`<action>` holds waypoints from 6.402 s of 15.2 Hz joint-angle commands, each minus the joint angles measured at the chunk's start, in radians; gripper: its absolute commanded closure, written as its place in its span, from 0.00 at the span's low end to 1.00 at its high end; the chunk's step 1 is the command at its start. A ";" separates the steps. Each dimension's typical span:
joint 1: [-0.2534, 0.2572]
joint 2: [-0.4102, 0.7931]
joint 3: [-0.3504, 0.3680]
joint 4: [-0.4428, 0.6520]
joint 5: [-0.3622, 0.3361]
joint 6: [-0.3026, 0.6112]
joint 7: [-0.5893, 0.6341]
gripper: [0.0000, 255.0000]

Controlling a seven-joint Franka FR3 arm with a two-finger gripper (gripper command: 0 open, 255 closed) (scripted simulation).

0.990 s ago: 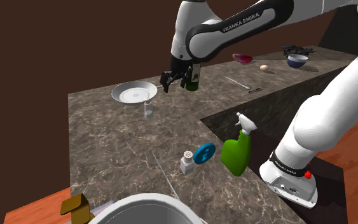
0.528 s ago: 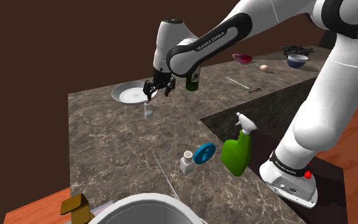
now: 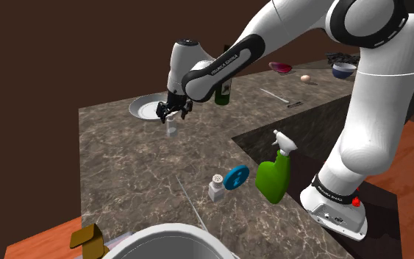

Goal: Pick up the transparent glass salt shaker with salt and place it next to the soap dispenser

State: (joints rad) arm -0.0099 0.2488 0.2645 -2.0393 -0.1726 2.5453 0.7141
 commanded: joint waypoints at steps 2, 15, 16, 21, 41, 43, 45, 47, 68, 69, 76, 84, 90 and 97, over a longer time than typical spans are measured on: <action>0.007 0.035 -0.007 0.005 -0.019 0.029 0.015 0.00; 0.009 0.042 -0.009 0.006 -0.023 0.034 0.017 1.00; 0.009 0.042 -0.009 0.006 -0.023 0.034 0.017 1.00; 0.009 0.042 -0.009 0.007 -0.023 0.034 0.018 1.00; -0.011 -0.092 0.019 0.114 0.060 -0.200 -0.047 1.00; -0.012 -0.101 0.020 0.130 0.066 -0.225 -0.051 1.00; -0.013 -0.110 0.021 0.147 0.071 -0.250 -0.055 1.00; -0.013 -0.118 0.022 0.164 0.076 -0.275 -0.059 1.00; -0.012 -0.148 0.027 0.410 0.098 -0.549 -0.082 1.00; -0.012 -0.147 0.027 0.425 0.098 -0.563 -0.082 1.00; -0.007 -0.131 0.030 0.540 0.094 -0.662 -0.084 1.00; 0.037 -0.227 0.069 0.461 0.098 -0.680 0.004 1.00; 0.090 -0.321 0.126 0.358 0.103 -0.674 0.118 1.00; 0.157 -0.388 0.207 0.299 0.102 -0.689 0.266 1.00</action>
State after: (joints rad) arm 0.1367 -0.1278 0.4586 -1.7210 -0.0714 1.8499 0.9549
